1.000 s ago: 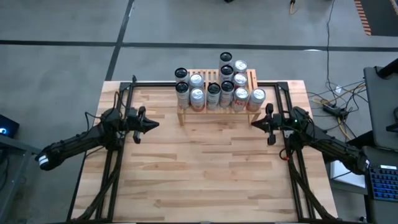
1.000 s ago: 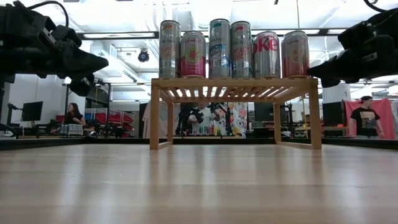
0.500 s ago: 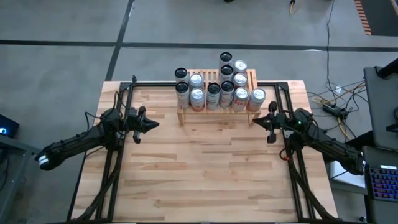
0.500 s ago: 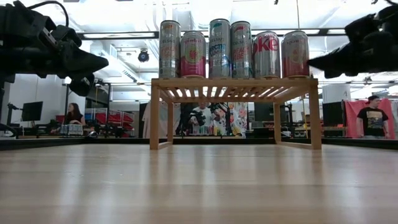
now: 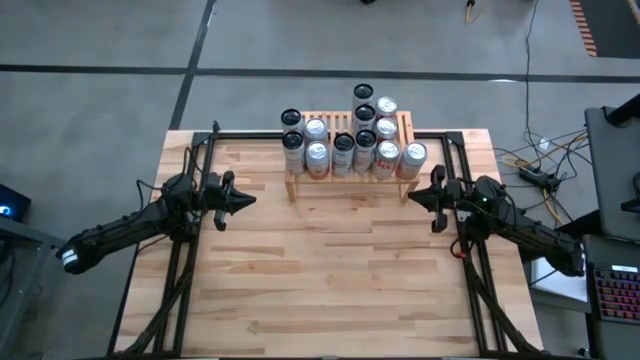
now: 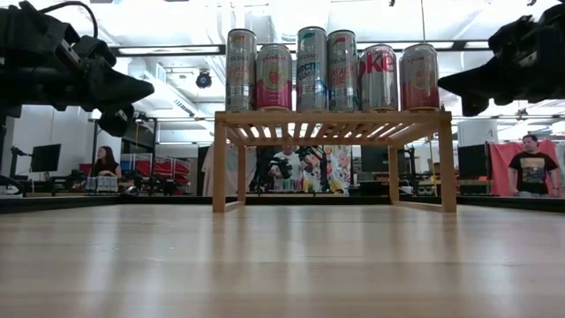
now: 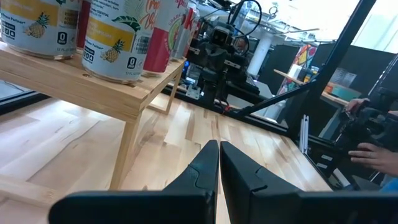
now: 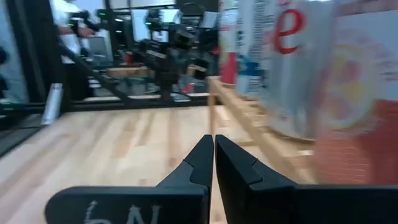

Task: Place canned beverage on shelf
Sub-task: Return to Home Position

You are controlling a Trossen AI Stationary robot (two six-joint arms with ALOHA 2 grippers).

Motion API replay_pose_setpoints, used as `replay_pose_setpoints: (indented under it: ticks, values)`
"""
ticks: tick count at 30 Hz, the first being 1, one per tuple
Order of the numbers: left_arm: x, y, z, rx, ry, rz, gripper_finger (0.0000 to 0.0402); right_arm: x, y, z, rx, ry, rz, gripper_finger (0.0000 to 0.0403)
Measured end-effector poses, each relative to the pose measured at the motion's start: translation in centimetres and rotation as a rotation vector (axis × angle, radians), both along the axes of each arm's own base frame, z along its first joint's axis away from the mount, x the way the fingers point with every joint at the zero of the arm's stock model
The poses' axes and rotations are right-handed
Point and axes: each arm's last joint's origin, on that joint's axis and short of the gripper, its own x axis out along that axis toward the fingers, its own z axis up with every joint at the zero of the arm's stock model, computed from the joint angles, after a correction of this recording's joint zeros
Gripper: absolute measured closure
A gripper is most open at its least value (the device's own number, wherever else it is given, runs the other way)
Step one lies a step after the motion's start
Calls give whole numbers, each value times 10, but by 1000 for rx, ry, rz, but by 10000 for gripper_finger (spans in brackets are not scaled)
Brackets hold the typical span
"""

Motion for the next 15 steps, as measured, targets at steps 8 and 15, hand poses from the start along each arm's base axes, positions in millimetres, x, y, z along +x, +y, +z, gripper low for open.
replay_pose_setpoints:
  ticks: [8, 15]
  values:
    - [0, 0, 0, 0, 0, 0, 402, 5, 12, -1, 32, 6, 48, 394]
    - [0, 0, 0, -1, 2, 0, 402, 9, 20, -6, 60, 15, -61, 394]
